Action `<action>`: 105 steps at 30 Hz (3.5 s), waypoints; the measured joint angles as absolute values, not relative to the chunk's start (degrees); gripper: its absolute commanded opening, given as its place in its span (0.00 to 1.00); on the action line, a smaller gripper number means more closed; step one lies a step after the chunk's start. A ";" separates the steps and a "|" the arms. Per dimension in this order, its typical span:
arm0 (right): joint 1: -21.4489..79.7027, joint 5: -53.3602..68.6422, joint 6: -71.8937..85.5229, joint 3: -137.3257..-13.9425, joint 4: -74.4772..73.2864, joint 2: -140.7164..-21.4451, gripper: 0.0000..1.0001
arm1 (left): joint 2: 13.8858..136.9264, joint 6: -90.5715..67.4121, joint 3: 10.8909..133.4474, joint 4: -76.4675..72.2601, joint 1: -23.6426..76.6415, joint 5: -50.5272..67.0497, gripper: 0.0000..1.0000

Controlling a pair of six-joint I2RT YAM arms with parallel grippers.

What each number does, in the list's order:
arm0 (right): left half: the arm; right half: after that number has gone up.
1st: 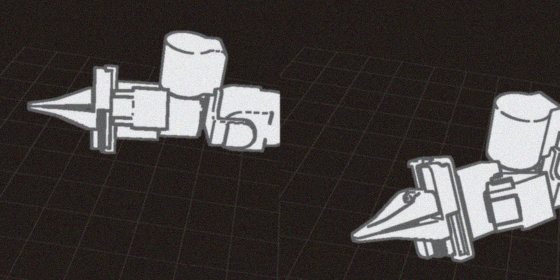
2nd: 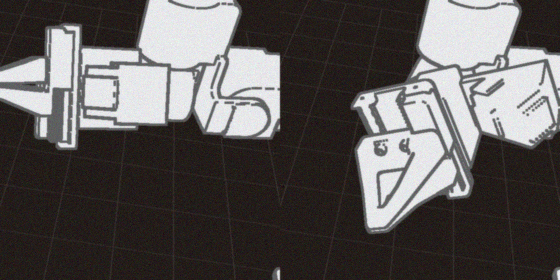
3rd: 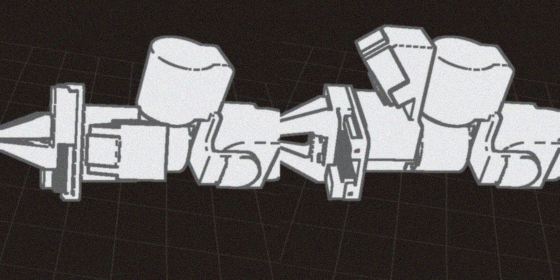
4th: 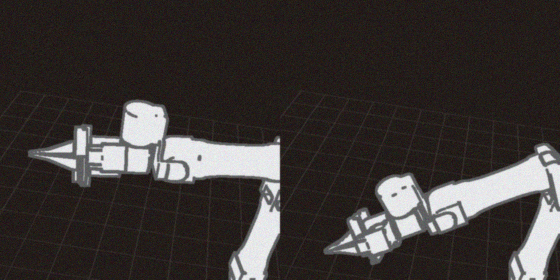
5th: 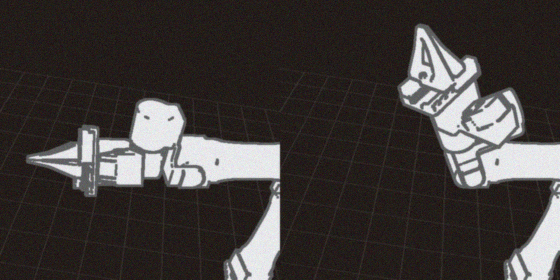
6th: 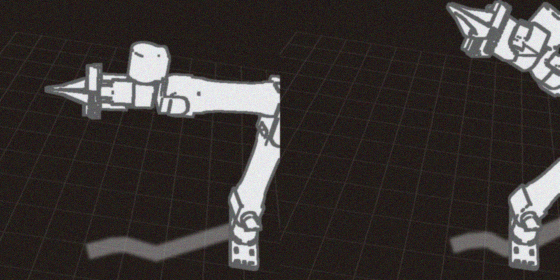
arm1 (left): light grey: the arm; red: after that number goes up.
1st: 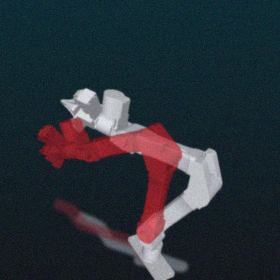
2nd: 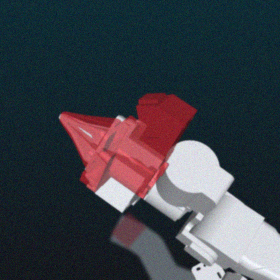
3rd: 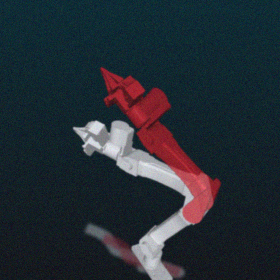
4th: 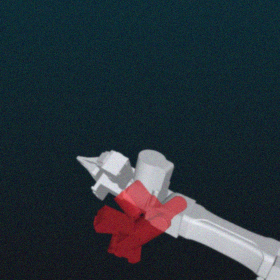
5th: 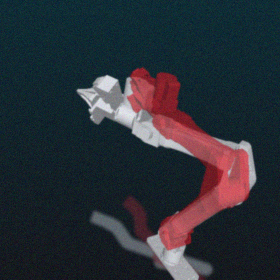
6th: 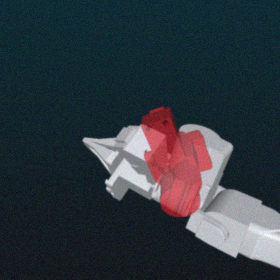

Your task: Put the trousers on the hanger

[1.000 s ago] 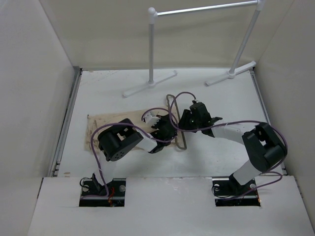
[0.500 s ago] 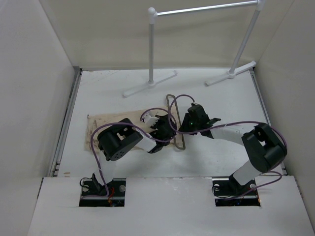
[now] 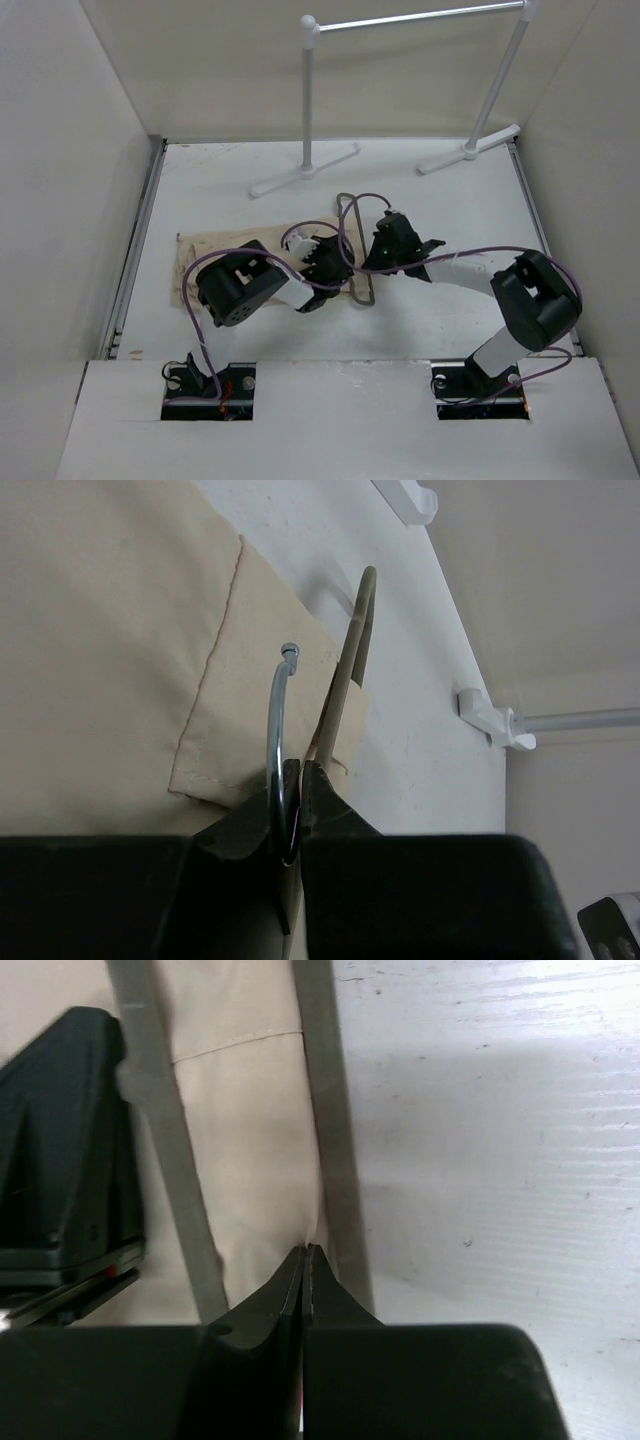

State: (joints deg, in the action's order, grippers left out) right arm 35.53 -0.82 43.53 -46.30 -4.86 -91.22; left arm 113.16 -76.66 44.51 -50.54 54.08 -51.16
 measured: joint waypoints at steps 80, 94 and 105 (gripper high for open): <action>18.17 2.31 49.34 -30.50 -3.33 -66.22 0.16 | 77.41 -62.74 31.05 -19.38 48.14 -45.01 0.00; 28.99 -1.65 42.19 -36.07 -12.08 -52.14 0.36 | 84.23 -61.52 46.09 -10.81 54.89 -46.44 0.01; 51.35 3.57 50.02 -32.27 14.92 -67.64 0.66 | 89.76 -62.15 51.72 -8.64 55.72 -45.23 0.02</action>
State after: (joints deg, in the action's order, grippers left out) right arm 51.35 3.57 50.02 -32.27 14.92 -67.64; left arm 89.76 -62.15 51.72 -8.64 55.72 -45.23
